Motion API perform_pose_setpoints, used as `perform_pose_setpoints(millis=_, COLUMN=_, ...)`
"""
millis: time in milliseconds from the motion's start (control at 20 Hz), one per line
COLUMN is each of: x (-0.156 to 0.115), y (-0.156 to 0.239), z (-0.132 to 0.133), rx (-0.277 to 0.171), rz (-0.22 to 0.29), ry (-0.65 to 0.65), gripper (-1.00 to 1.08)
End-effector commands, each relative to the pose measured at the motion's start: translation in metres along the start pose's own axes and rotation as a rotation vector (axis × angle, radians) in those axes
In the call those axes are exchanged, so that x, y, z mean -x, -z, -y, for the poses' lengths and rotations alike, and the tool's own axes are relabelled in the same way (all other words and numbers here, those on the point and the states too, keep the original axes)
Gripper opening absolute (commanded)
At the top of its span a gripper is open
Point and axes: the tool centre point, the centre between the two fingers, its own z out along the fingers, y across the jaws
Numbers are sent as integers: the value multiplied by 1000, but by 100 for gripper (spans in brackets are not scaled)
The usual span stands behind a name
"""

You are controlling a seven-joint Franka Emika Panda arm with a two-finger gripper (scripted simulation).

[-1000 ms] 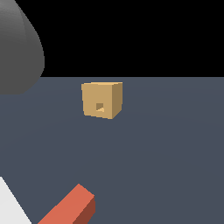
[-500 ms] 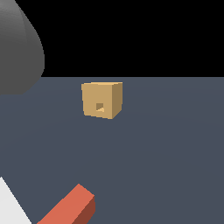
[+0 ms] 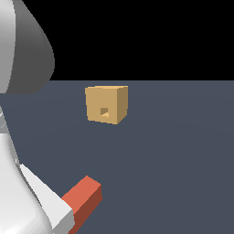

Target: Insert the peg into the horizontal hole in a box.

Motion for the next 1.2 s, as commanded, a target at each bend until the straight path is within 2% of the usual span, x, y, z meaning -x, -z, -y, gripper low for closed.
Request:
perform_pose_setpoints(millis=0, x=-17, y=3, z=9, rx=2, rz=-1, ry=12, gripper=-100)
perform_pose_setpoints(millis=300, x=-74, y=9, z=43, rx=2, rz=-1, ry=49, gripper=-100)
perform_pose_setpoints(millis=800, x=-192, y=22, z=121, rx=2, rz=-1, ry=127, gripper=-100)
perform_pose_setpoints(millis=1150, x=-250, y=29, z=162, rx=2, rz=0, ry=166, gripper=-100)
